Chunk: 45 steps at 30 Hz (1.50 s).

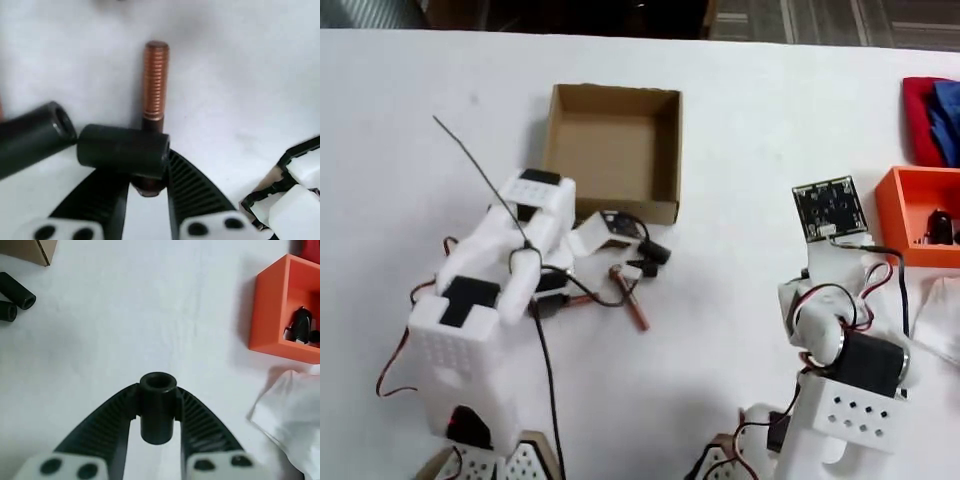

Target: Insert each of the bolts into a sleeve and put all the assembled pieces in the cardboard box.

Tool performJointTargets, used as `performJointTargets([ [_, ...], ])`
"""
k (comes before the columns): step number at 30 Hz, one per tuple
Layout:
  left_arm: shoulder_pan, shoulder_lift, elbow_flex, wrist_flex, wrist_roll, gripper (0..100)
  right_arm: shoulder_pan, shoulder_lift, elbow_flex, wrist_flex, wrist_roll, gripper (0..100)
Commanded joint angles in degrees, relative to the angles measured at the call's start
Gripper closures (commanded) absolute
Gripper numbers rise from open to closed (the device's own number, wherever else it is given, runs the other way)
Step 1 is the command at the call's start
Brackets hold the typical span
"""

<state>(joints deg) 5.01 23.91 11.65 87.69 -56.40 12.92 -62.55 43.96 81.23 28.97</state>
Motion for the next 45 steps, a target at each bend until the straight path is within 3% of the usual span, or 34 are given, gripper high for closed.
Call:
performJointTargets([
  [1, 2.81, -5.54, -0.75, 1.14, -0.53, 97, -0.13, -1.63, -2.55, -1.19, 0.35, 97.5],
  [9, 7.47, -12.66, -0.66, 7.82, -0.62, 98, -0.13, -1.63, -2.55, -1.19, 0.35, 97.5],
  [17, 4.48, -13.27, -0.84, 10.90, -1.49, 98, -0.13, -1.63, -2.55, -1.27, 0.35, 97.5],
  [22, -3.25, -16.44, -1.10, 12.40, -10.37, 98, -0.13, -1.63, -2.55, -1.27, 0.35, 97.5],
  [25, -9.67, -19.16, -0.57, 12.92, -20.92, 98, -0.13, -1.63, -2.55, -1.45, 0.35, 97.5],
  [28, -16.00, -19.16, -1.27, 8.88, -34.37, 98, -0.22, -1.63, -2.55, -2.51, 0.35, 97.5],
  [30, -18.81, -17.93, -1.19, 2.81, -38.15, 98, -0.22, -1.63, -2.55, -2.68, 0.35, 97.5],
  [38, -25.67, -6.51, -4.44, -9.23, -38.68, 98, -0.22, -1.63, -2.55, -2.86, 0.35, 97.5],
  [45, -25.76, 1.41, -10.95, -9.85, -38.15, 97, -0.22, -1.63, -2.55, -2.86, 0.35, 97.5],
])
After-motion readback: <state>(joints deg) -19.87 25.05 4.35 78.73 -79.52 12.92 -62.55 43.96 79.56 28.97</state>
